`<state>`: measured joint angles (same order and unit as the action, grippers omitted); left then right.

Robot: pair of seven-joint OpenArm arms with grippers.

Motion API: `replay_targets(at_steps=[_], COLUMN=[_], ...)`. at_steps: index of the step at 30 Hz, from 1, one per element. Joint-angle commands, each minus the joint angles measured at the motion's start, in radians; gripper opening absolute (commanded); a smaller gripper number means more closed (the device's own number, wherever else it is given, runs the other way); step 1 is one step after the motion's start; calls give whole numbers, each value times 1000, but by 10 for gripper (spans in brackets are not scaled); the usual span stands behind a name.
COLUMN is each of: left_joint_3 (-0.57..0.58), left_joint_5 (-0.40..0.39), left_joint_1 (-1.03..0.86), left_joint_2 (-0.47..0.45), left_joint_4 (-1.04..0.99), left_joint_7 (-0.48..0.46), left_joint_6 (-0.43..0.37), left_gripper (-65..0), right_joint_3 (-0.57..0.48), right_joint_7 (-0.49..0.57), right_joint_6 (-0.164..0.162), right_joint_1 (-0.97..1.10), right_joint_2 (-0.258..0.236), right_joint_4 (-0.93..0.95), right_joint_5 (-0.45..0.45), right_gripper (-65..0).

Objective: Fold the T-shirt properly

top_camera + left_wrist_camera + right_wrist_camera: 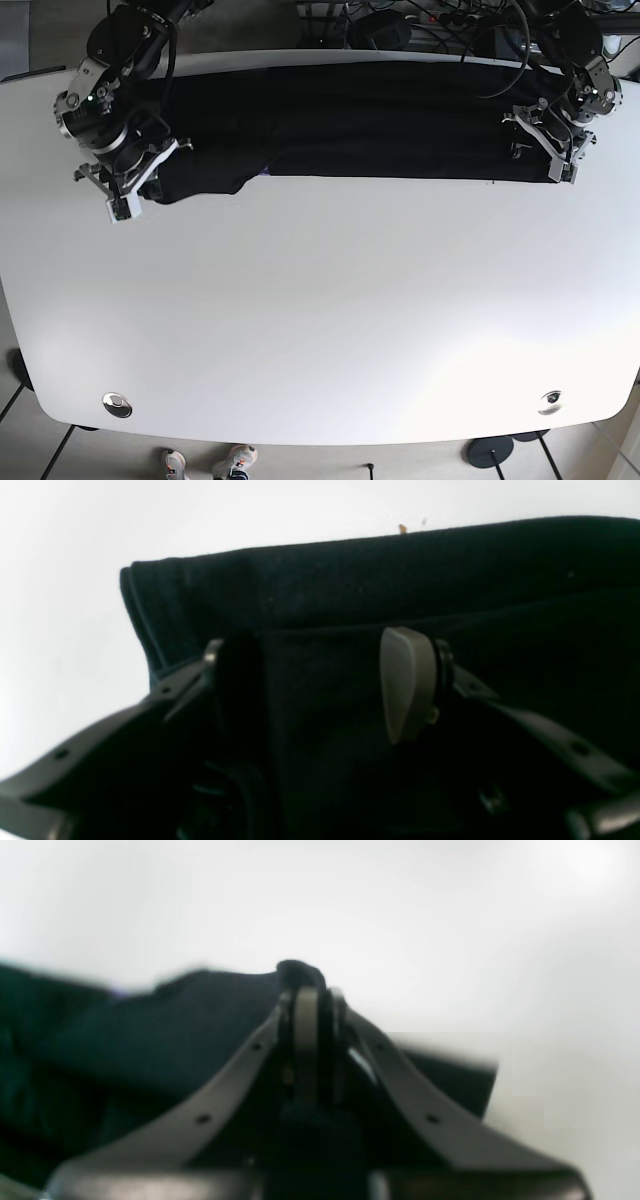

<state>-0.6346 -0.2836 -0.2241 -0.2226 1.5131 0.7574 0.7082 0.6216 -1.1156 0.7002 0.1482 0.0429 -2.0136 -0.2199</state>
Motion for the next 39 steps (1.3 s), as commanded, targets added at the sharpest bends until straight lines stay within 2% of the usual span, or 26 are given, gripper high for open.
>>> replay_targets(at_steps=[1,2,6,10,12,16,17,19,21,22,26,27,28,31,33,37,39], left_joint_3=[-1,-1,-1,-3,-3,-3,-3,-3,-3,-1,-1,-1,-1,-1,-3,-1,-1], left_joint_5=[40,39,34,36,34,33,33,33,33,33,33,33,33,34,34,34,34], left_joint_1=[-7,-7,4,27,28,28,28,28,28,28,28,30,30,30,30,30,52], left_joint_2=[-11,-13,-37,-39,-39,-39,-39,-39,-39,-39,-39,-39,-39,-39,-39,-39,-39], left_joint_4=[-7,-29,-84,-85,-82,-81,-81,-81,-82,-84,-82,-82,-85,-87,-88,-88,-90], left_joint_7=[43,43,43,43,44,47,47,44,44,44,44,44,44,43,43,43,43], left_joint_6=[-10,-10,-10,-10,-10,-10,-10,-10,-10,-10,-10,-10,-10,-10,-10,-10,-10], left_gripper=[-285,-285,-285,-285,-285,-285,-285,-285,-285,-285,-285,-285,-285,-285,-285,-285,-285], right_joint_3=[93,126,185,254,284,306,306,303,252,212,60,40,27,27,27,17,-16], right_joint_7=[13,16,18,18,18,18,18,15,12,10,13,19,19,22,55,191,266], right_joint_6=[-2,-2,-2,-2,-2,-2,-2,-2,-2,-2,-2,-2,-2,-2,-2,-2,-2], right_joint_1=[17,32,66,72,74,66,64,67,70,72,89,101,110,116,116,92,24], right_joint_2=[2,10,-22,-22,-22,-22,-24,-42,-62,-64,-68,-68,-67,-68,-70,-93,-130], right_joint_4=[-17,-17,1,12,6,-12,-12,-12,-6,-6,23,35,57,116,176,347,471], right_joint_5=[-3,-3,-48,-48,-55,-69,-112,-221,-313,-330,-319,-310,-289,-249,-212,-105,-59], right_gripper=[-629,-629,-626,-612,-507,-165,-109,-82,-82,-82,-95,-132,-220,-434,-528,-510,-512])
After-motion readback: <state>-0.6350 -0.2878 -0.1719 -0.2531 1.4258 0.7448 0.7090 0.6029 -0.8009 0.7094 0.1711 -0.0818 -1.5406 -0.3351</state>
